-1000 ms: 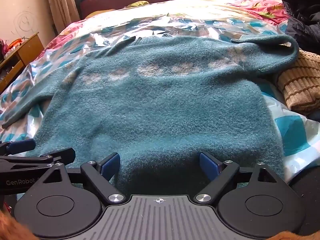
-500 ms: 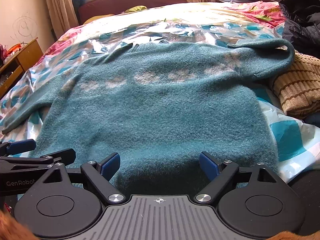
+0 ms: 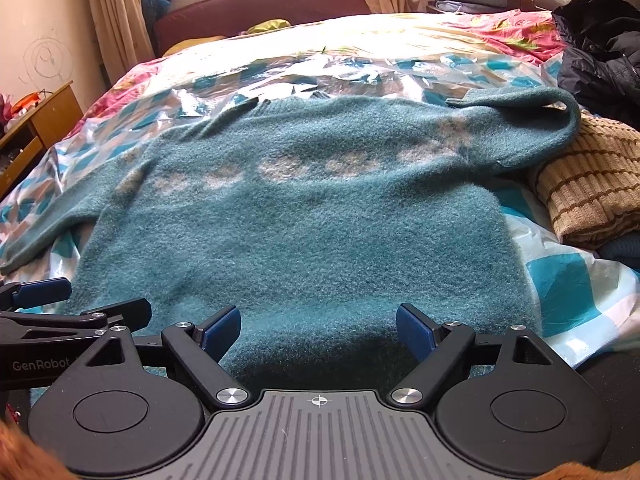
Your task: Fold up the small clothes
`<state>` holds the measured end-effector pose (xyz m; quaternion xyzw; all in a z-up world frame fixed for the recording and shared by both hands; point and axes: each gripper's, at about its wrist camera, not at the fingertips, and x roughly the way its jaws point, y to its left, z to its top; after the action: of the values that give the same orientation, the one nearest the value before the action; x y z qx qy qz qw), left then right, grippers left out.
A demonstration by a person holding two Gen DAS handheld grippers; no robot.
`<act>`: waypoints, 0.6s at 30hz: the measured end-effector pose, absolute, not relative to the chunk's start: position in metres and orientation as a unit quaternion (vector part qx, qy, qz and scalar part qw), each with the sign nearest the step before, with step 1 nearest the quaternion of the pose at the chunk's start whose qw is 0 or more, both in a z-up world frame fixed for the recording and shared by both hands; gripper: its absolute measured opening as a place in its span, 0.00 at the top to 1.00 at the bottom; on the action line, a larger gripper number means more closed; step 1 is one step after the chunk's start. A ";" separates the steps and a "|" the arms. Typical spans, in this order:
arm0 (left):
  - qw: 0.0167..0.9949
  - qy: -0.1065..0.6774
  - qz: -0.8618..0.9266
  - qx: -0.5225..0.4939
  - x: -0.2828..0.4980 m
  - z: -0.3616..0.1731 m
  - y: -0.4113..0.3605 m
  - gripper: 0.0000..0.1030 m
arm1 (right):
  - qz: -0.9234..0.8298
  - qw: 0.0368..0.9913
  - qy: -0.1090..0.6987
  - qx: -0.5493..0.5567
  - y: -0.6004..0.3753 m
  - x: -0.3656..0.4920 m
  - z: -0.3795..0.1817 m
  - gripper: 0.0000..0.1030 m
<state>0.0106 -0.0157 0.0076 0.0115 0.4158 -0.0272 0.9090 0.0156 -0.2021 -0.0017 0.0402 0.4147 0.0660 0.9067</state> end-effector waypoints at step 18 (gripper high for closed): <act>0.931 0.351 -0.095 0.039 0.068 0.049 -0.071 0.02 | -0.021 0.947 0.319 -0.027 -0.279 0.085 0.049 0.25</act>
<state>0.0684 -0.0715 0.0489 0.0386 0.3512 -0.0947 0.9307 0.0853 -0.2786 0.0494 -0.0267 0.3189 -0.0206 0.9472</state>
